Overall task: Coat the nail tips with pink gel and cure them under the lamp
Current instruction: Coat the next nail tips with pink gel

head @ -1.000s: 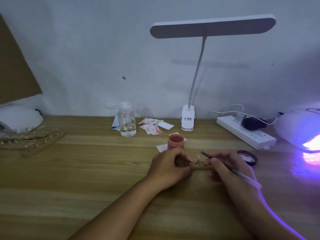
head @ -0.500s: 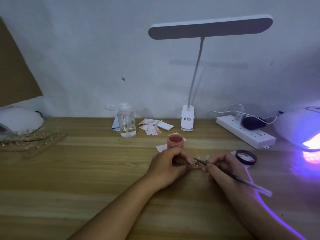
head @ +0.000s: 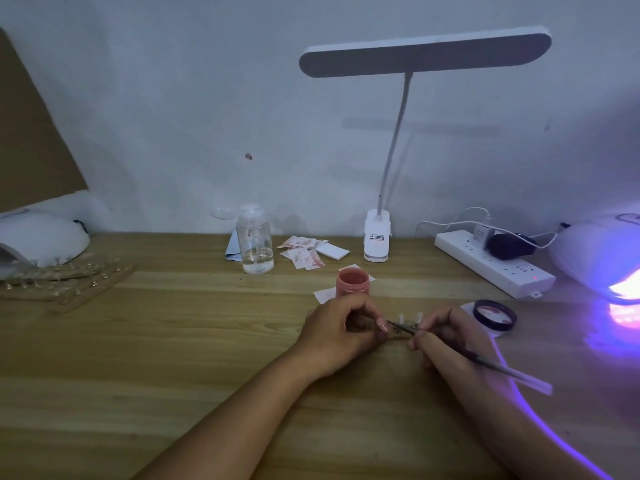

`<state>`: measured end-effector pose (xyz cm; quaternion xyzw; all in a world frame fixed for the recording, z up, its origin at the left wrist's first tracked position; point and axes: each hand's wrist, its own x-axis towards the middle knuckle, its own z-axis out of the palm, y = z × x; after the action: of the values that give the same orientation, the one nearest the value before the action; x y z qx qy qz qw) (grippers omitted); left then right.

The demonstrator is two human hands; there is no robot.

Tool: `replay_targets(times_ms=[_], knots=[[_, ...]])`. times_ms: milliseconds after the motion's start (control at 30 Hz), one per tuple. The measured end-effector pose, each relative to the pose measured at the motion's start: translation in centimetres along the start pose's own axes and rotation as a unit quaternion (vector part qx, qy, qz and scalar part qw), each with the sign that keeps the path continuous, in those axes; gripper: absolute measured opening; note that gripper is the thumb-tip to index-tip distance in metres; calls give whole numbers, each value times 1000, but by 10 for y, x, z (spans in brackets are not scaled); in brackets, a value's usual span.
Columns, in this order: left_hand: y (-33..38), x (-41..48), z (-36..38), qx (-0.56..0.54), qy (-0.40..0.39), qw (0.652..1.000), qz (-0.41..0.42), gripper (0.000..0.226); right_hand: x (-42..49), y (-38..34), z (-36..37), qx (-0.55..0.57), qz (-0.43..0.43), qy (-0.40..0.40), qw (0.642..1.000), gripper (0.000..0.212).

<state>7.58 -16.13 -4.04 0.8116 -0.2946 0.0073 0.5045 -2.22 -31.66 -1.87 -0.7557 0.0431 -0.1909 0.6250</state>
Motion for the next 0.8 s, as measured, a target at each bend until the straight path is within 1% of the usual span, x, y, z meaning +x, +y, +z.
replay_targets(times_ms=[367, 667, 733, 800], knots=[[-3, 0, 1, -6, -1, 1000, 3, 17, -1, 4, 0, 17, -9, 9, 1000, 15], [-4, 1, 1, -3, 9, 1000, -9, 14, -1, 6, 2, 6, -17, 0, 1000, 14], [-3, 1, 1, 0, 8, 1000, -7, 16, -2, 5, 2, 8, -31, 19, 999, 13], [-3, 0, 2, 7, 9, 1000, -11, 16, -4, 4, 0, 14, -65, 56, 996, 10]])
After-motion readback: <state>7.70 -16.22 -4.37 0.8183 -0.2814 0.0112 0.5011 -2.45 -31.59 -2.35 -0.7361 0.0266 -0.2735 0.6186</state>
